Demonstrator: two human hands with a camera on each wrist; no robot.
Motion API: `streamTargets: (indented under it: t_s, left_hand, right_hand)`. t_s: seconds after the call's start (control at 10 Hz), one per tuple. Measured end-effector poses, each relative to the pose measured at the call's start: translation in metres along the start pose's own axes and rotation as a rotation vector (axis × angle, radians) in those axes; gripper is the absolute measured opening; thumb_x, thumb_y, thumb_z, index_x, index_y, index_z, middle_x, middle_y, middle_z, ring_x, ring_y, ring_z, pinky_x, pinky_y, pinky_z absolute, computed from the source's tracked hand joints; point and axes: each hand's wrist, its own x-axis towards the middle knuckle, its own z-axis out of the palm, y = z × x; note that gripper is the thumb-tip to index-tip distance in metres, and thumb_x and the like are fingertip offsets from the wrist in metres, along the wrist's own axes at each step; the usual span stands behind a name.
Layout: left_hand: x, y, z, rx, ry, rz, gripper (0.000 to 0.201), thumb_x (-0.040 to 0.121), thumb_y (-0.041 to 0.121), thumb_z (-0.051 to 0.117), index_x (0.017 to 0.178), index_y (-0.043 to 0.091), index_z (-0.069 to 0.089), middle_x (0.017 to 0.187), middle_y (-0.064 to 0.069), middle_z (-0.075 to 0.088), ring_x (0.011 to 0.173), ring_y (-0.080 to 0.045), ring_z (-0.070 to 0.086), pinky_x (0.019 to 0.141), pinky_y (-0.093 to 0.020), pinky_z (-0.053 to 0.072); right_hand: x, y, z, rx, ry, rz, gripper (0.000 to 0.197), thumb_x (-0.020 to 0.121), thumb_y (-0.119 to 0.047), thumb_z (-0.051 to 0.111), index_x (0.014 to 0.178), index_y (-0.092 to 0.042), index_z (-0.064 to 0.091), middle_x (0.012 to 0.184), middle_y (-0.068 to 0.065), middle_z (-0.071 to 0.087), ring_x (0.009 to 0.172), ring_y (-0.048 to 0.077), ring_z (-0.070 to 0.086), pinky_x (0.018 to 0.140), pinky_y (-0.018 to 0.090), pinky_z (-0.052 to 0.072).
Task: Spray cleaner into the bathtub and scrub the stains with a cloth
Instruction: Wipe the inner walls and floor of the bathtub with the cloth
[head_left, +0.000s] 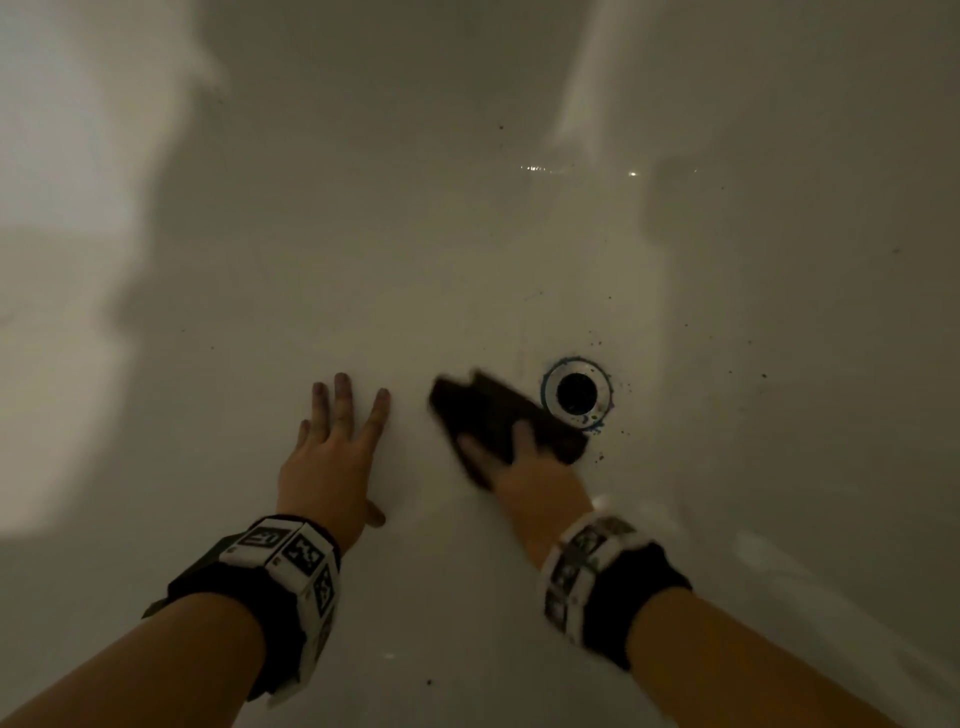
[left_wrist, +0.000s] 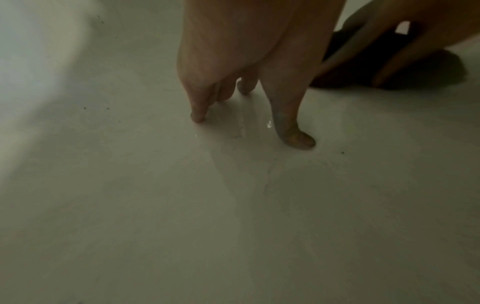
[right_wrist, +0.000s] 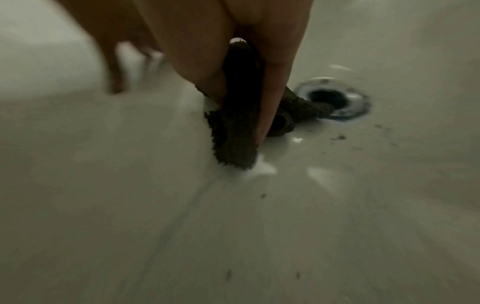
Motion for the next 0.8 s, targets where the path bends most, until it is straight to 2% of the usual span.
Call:
streamTargets:
  t_s: [0.1, 0.2, 0.3, 0.4, 0.5, 0.6, 0.7, 0.8]
  left_hand:
    - [-0.001, 0.000, 0.000, -0.005, 0.000, -0.003, 0.125, 0.074, 0.036, 0.075, 0.142, 0.020, -0.028, 0.148, -0.015, -0.035, 0.139, -0.034, -0.024, 0.117, -0.037, 0.006]
    - [-0.002, 0.001, 0.000, -0.008, 0.010, -0.002, 0.125, 0.074, 0.036, 0.075, 0.142, 0.020, -0.028, 0.148, -0.015, -0.034, 0.140, -0.034, -0.023, 0.117, -0.037, 0.007]
    - [-0.002, 0.000, -0.001, 0.013, 0.002, -0.008, 0.123, 0.075, 0.037, 0.074, 0.142, 0.020, -0.028, 0.148, -0.015, -0.035, 0.140, -0.034, -0.023, 0.117, -0.037, 0.007]
    - [-0.003, 0.001, -0.002, 0.021, 0.001, -0.013, 0.123, 0.075, 0.037, 0.073, 0.143, 0.019, -0.028, 0.148, -0.016, -0.034, 0.139, -0.035, -0.023, 0.117, -0.037, 0.007]
    - [-0.004, 0.003, -0.003, 0.006, -0.033, -0.022, 0.124, 0.075, 0.037, 0.073, 0.141, 0.020, -0.030, 0.148, -0.015, -0.035, 0.140, -0.034, -0.023, 0.117, -0.037, 0.006]
    - [-0.002, 0.001, -0.004, 0.018, -0.046, -0.029, 0.126, 0.075, 0.038, 0.073, 0.135, 0.019, -0.035, 0.147, -0.015, -0.036, 0.139, -0.034, -0.024, 0.117, -0.037, 0.006]
    - [-0.002, 0.000, -0.002, 0.013, -0.026, -0.025, 0.126, 0.075, 0.039, 0.072, 0.137, 0.016, -0.035, 0.147, -0.016, -0.035, 0.139, -0.035, -0.023, 0.117, -0.037, 0.006]
    - [-0.001, 0.000, -0.004, 0.027, -0.008, -0.003, 0.125, 0.076, 0.040, 0.072, 0.132, 0.014, -0.037, 0.148, -0.017, -0.034, 0.139, -0.036, -0.023, 0.117, -0.038, 0.006]
  right_hand:
    - [0.014, 0.017, -0.021, -0.003, 0.100, 0.120, 0.078, 0.093, -0.008, 0.046, 0.147, -0.036, -0.004, 0.151, 0.026, -0.002, 0.120, 0.040, 0.045, 0.100, 0.041, 0.042]
    - [0.012, 0.014, -0.028, 0.119, 0.108, 0.146, 0.080, 0.090, -0.011, 0.053, 0.147, -0.037, 0.003, 0.152, 0.022, 0.003, 0.122, 0.036, 0.044, 0.101, 0.038, 0.041]
    - [-0.015, 0.004, -0.027, 0.166, 0.198, 0.046, 0.070, 0.088, -0.011, 0.053, 0.145, -0.033, 0.019, 0.146, 0.017, 0.021, 0.116, 0.034, 0.049, 0.101, 0.033, 0.040]
    - [-0.045, -0.012, 0.005, 0.002, -0.041, -0.150, 0.059, 0.090, -0.016, 0.053, 0.142, -0.026, 0.026, 0.138, 0.013, 0.028, 0.113, 0.035, 0.047, 0.097, 0.039, 0.043]
    - [-0.053, -0.024, 0.056, -0.050, -0.261, -0.169, 0.066, 0.088, -0.049, 0.046, 0.144, -0.021, 0.024, 0.148, 0.006, 0.026, 0.130, 0.031, 0.034, 0.109, 0.036, 0.031]
    - [-0.048, -0.018, 0.095, 0.078, -0.513, -0.277, 0.071, 0.095, -0.047, 0.042, 0.147, -0.011, 0.010, 0.154, 0.007, 0.019, 0.139, 0.021, 0.026, 0.103, 0.020, 0.025]
    - [-0.050, -0.008, 0.073, -0.190, -0.525, -0.272, 0.091, 0.082, -0.077, 0.023, 0.148, -0.016, 0.011, 0.150, 0.018, 0.025, 0.134, 0.036, 0.030, 0.109, 0.041, 0.025]
    - [-0.039, 0.011, 0.045, -0.097, -0.536, -0.064, 0.055, 0.098, -0.050, 0.020, 0.148, -0.030, 0.011, 0.155, 0.016, 0.002, 0.136, 0.040, 0.022, 0.111, 0.044, 0.022]
